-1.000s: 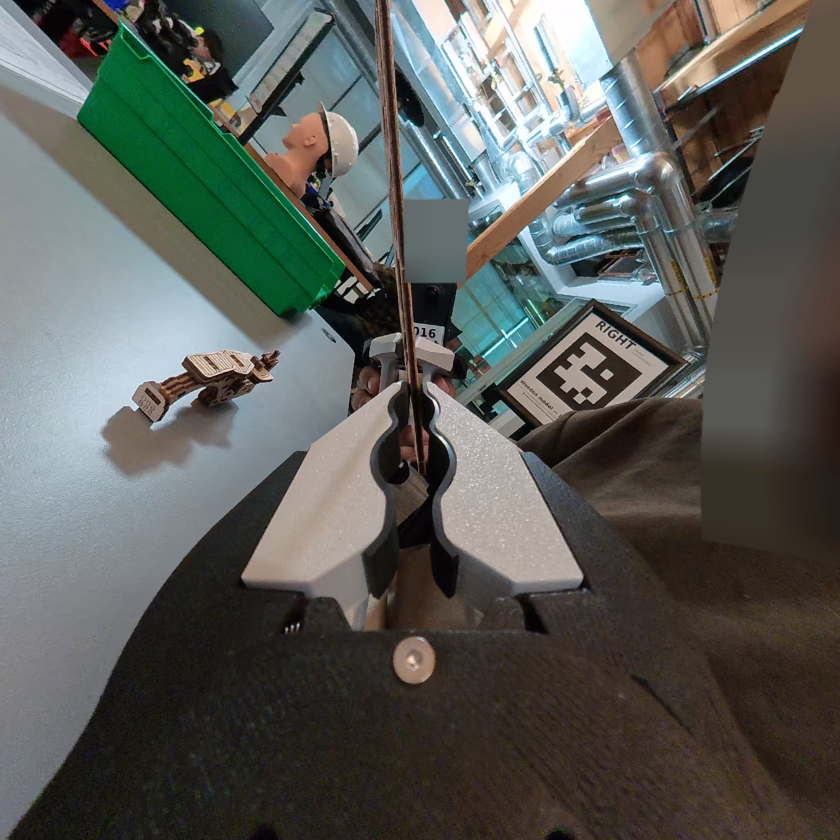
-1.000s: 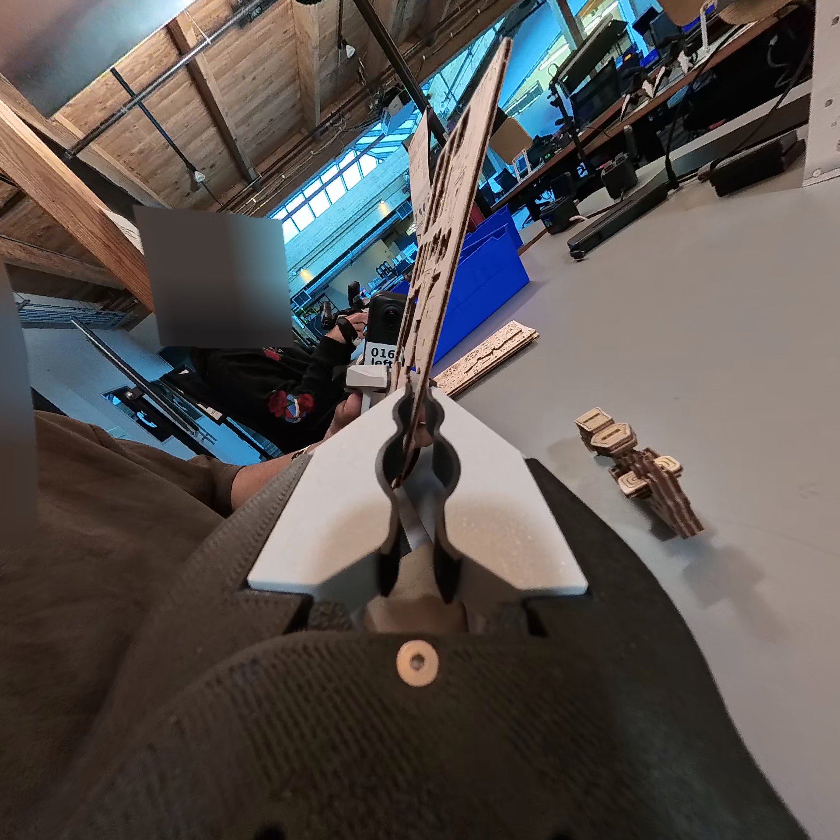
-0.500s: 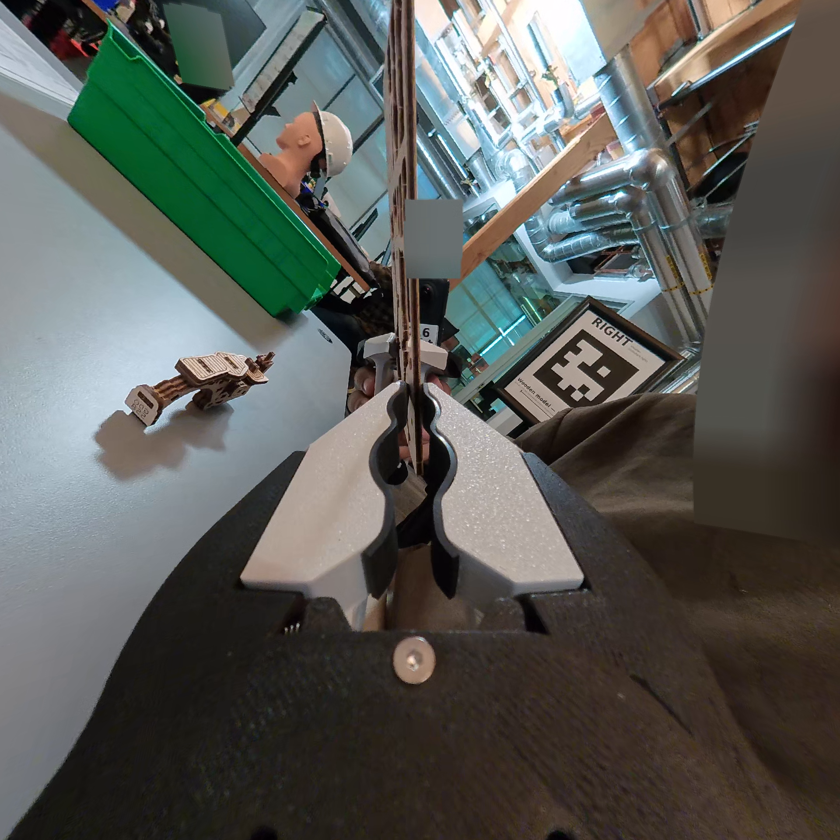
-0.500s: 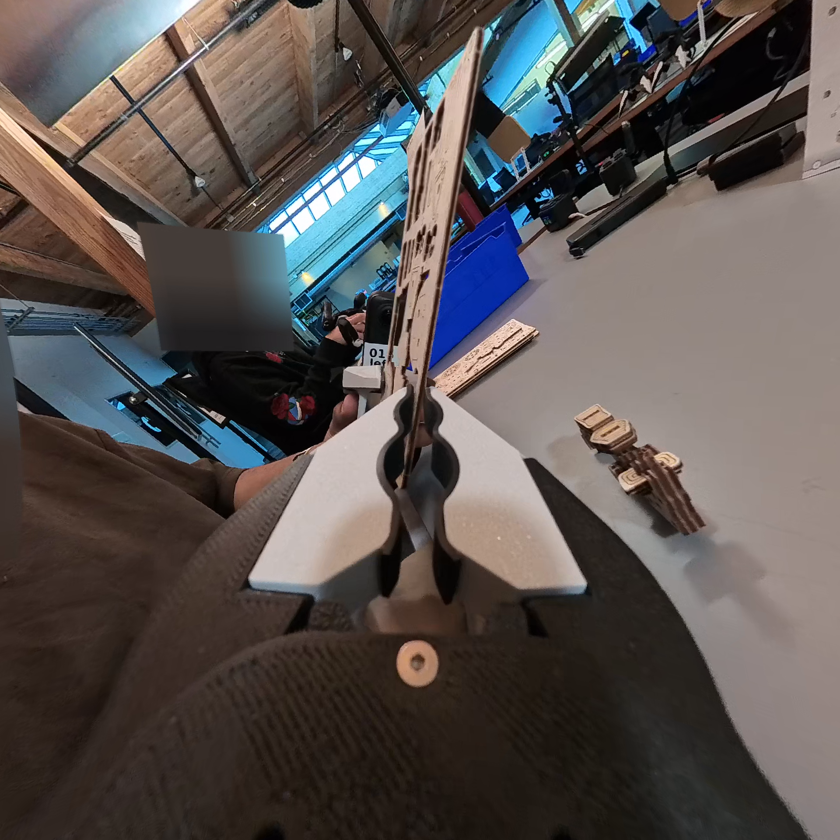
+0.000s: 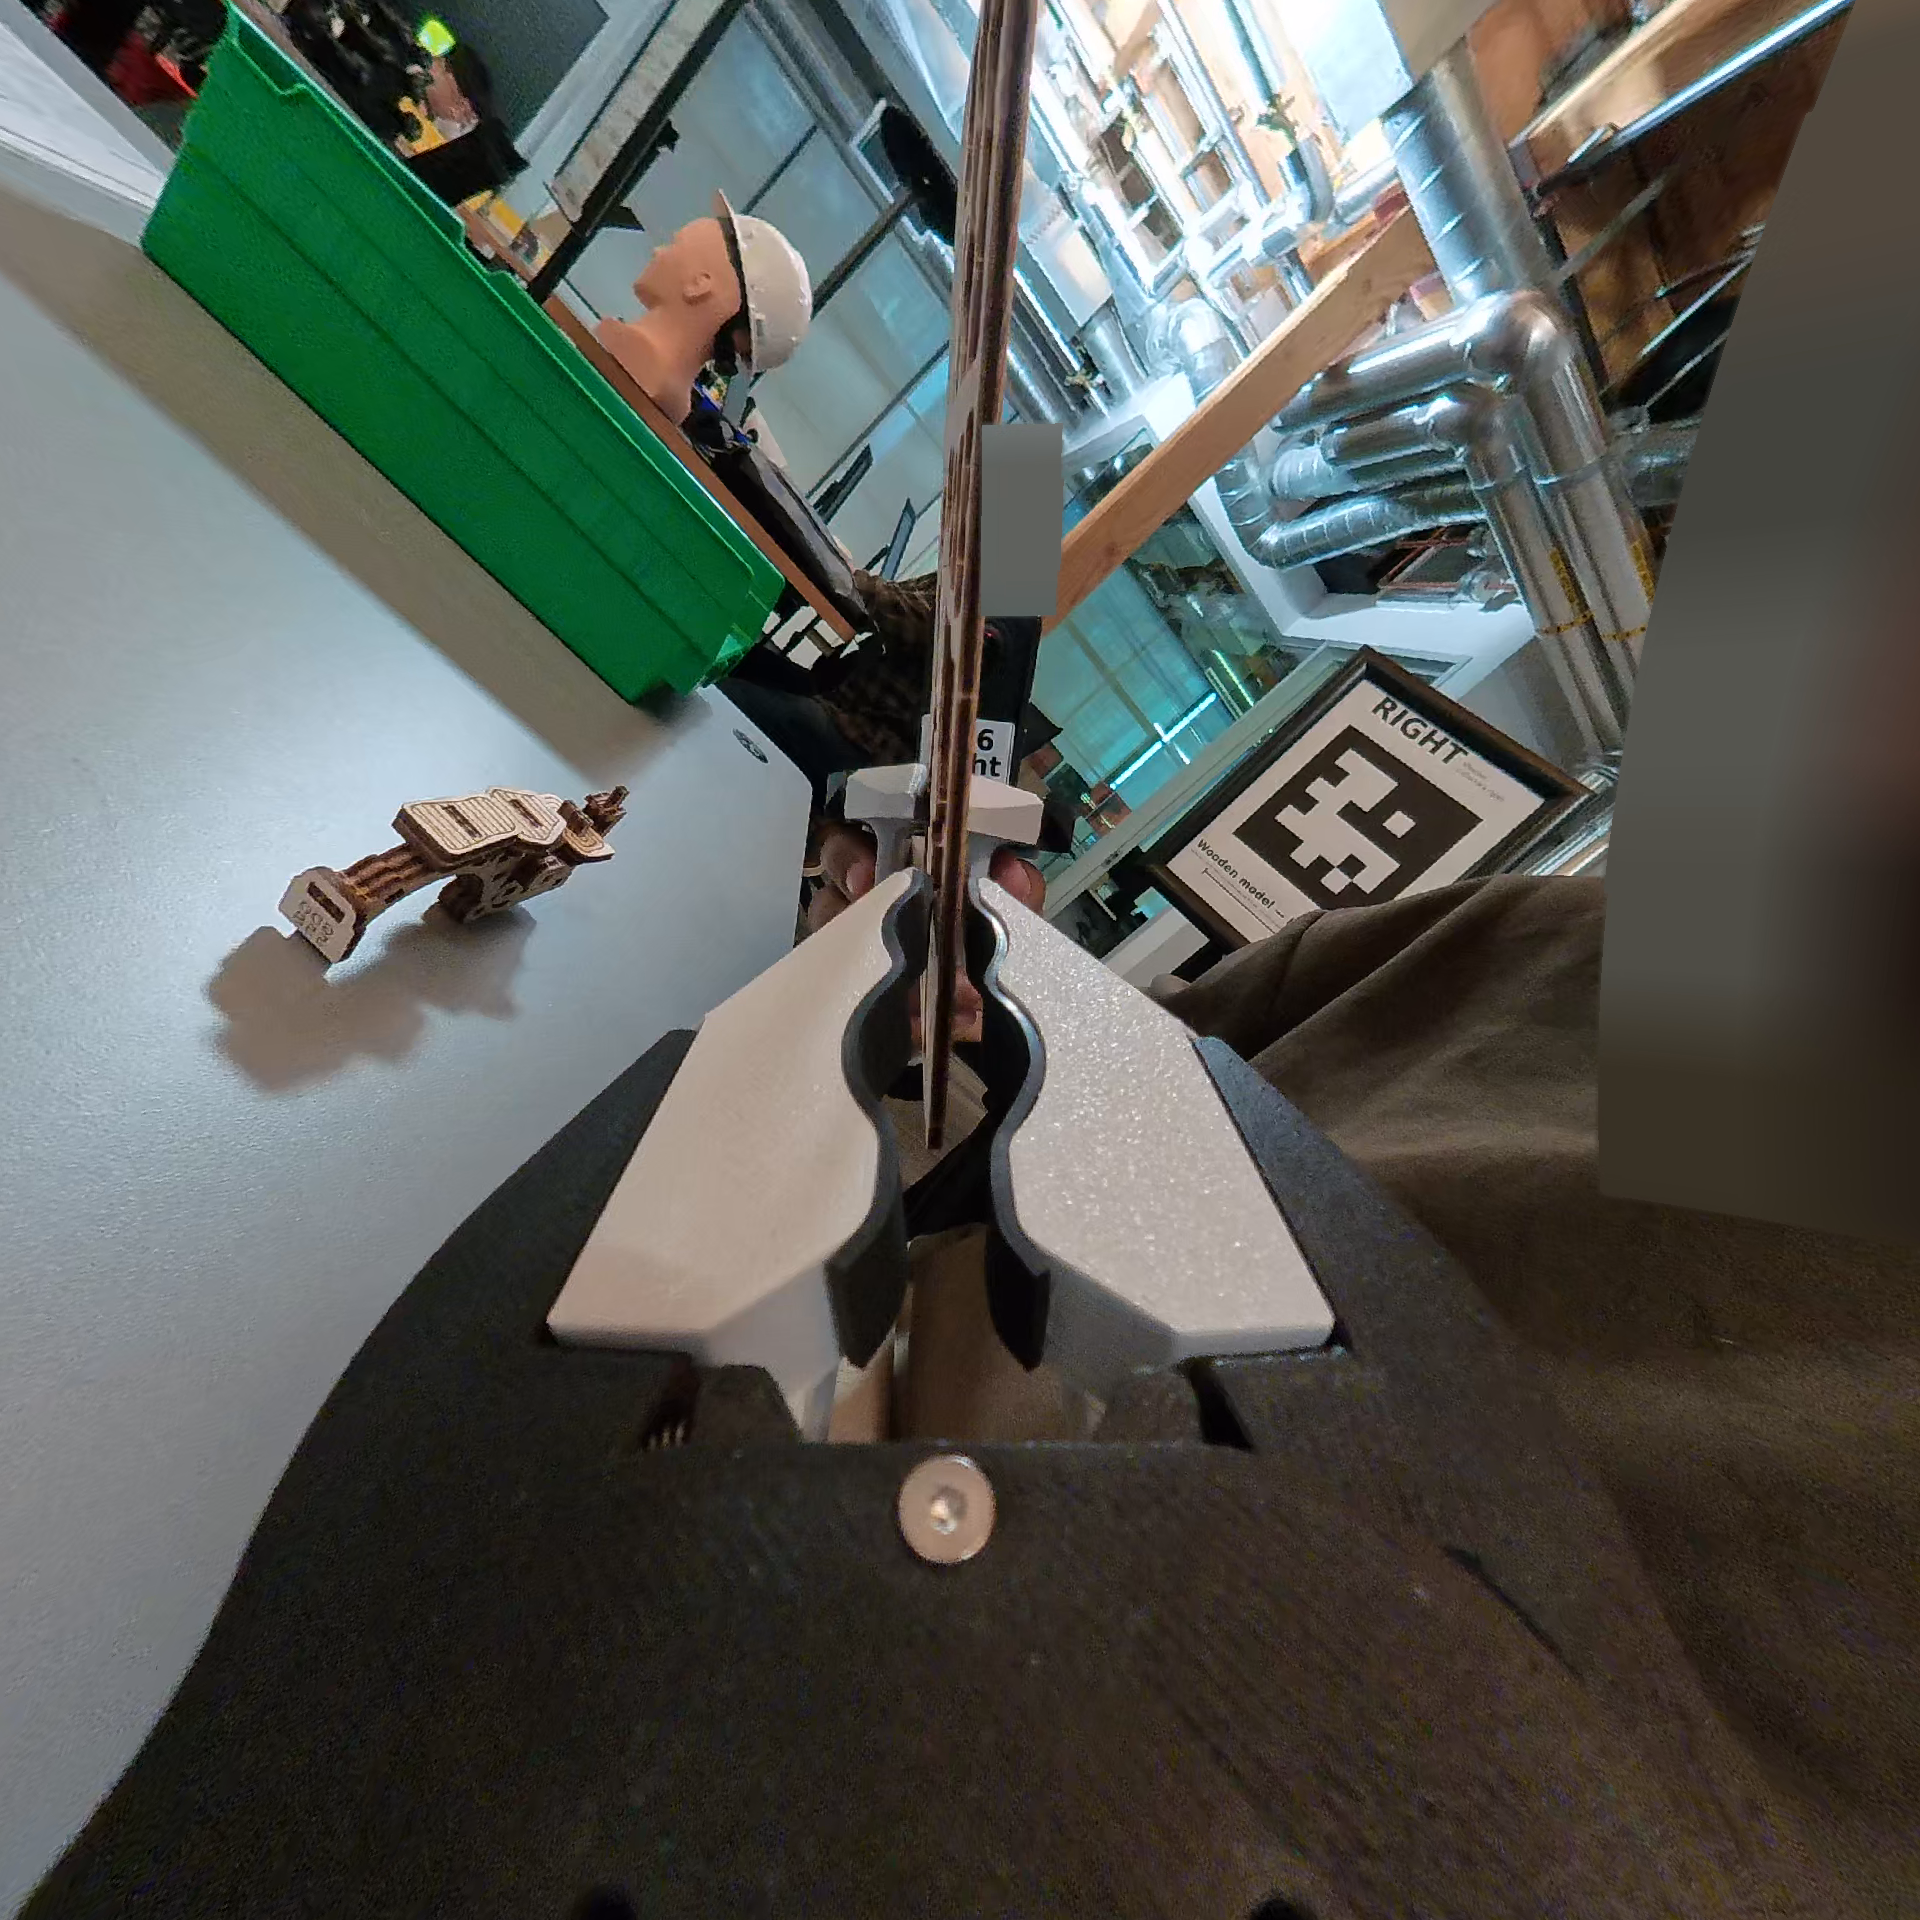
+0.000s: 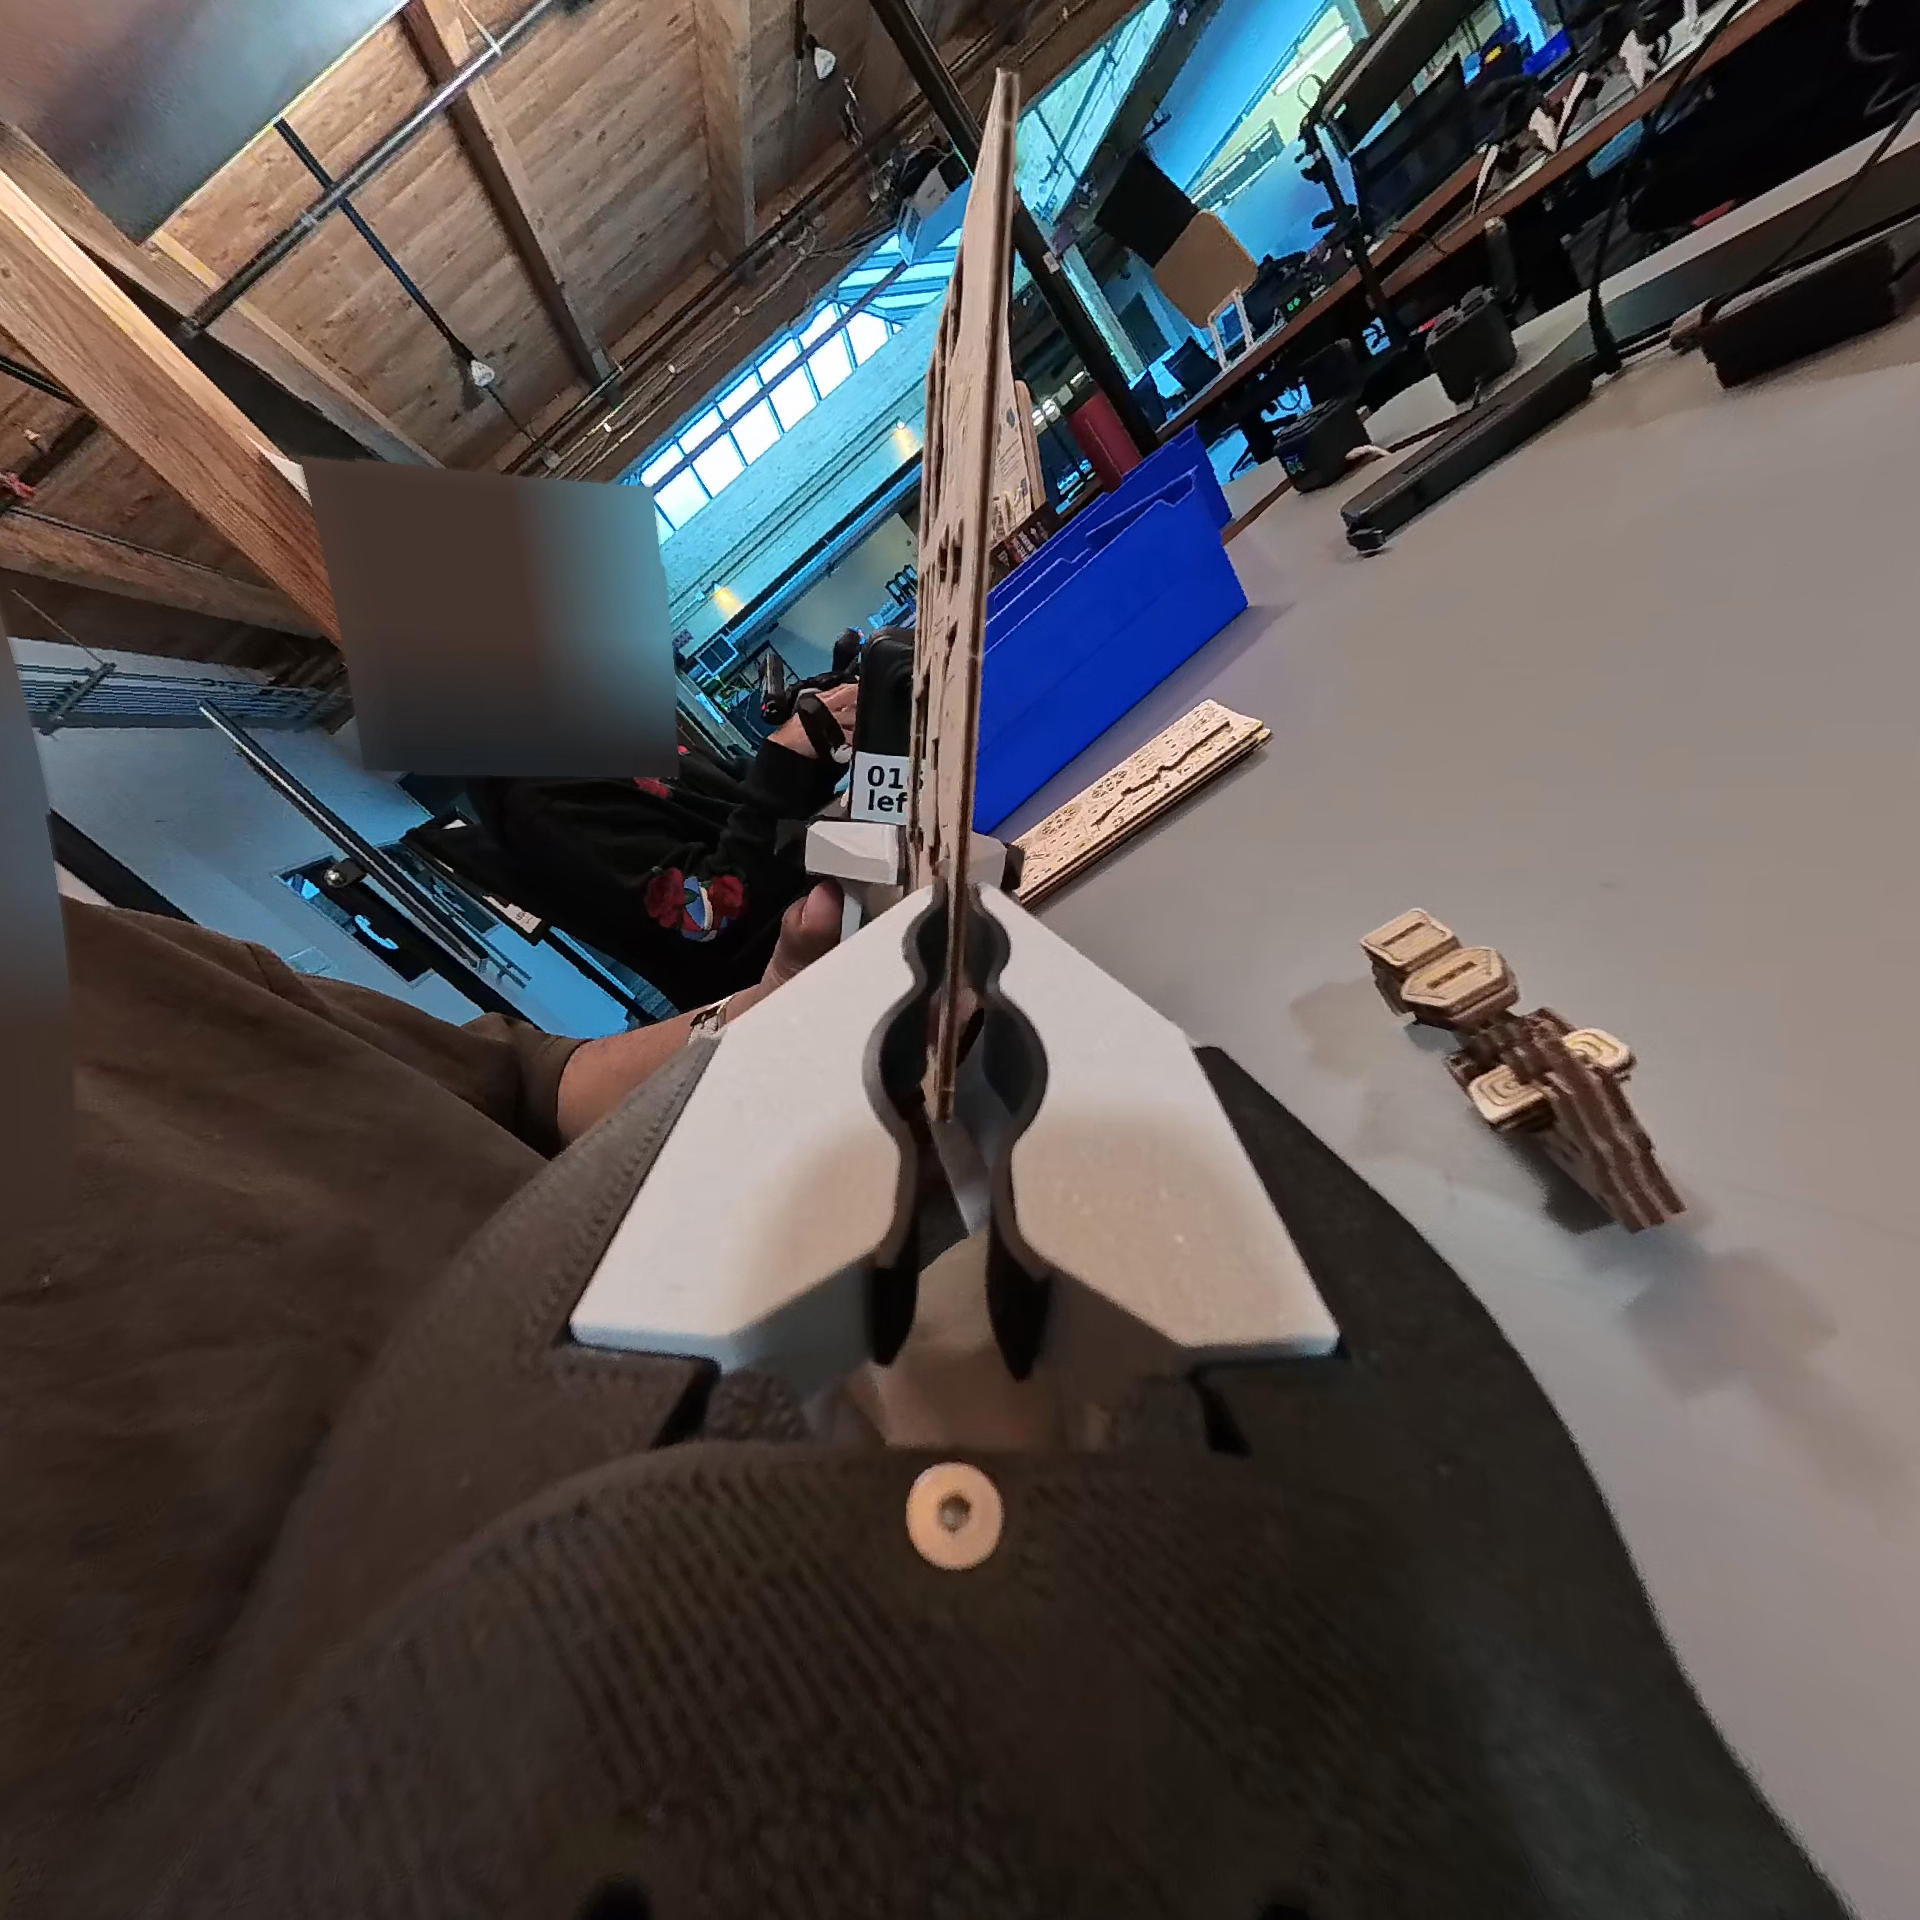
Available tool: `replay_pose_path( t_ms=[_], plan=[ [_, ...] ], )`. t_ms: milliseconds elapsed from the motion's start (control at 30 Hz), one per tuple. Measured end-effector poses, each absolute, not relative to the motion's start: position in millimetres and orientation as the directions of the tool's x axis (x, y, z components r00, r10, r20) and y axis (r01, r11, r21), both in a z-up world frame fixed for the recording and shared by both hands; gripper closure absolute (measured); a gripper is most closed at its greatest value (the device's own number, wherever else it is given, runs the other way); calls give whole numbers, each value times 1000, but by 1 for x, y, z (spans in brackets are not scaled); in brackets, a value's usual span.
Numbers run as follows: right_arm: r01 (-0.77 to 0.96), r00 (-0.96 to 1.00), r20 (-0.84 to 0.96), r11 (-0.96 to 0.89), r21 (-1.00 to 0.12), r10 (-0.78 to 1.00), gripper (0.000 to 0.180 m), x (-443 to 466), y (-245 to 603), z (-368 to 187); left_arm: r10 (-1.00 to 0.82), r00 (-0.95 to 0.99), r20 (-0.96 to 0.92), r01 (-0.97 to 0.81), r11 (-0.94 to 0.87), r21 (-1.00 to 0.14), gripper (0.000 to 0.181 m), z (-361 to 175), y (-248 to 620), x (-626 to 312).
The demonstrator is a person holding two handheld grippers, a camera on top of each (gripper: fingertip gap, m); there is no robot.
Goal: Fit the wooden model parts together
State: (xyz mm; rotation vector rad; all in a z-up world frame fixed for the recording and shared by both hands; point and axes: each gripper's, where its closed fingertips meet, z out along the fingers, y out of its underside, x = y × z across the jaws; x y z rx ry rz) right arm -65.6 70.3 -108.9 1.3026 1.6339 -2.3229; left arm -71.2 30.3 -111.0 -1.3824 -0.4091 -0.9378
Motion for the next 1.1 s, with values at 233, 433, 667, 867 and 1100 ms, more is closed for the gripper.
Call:
replay_pose_path(
  t_ms=[233,433,667,867,1100],
  plan=[
    [465,-656,-633,-441,-768,411,179,-63,65,-111,-317,596,737,758,-81,-648,178,-111,30,-71],
    [491,-649,-646,-427,-759,401,179,-62,61,-115,-311,604,734,754,-76,-653,177,-111,30,-73],
    [518,-660,-643,-385,-764,389,179,-58,54,-119,-270,619,738,761,-24,-648,163,-111,27,-86],
    [563,-657,-659,-343,-752,366,179,-53,46,-127,-251,626,739,767,24,-642,160,-108,22,-97],
    [593,-649,-664,-299,-748,372,179,-50,40,-136,-276,611,742,782,68,-619,177,-102,16,-104]
  ],
)
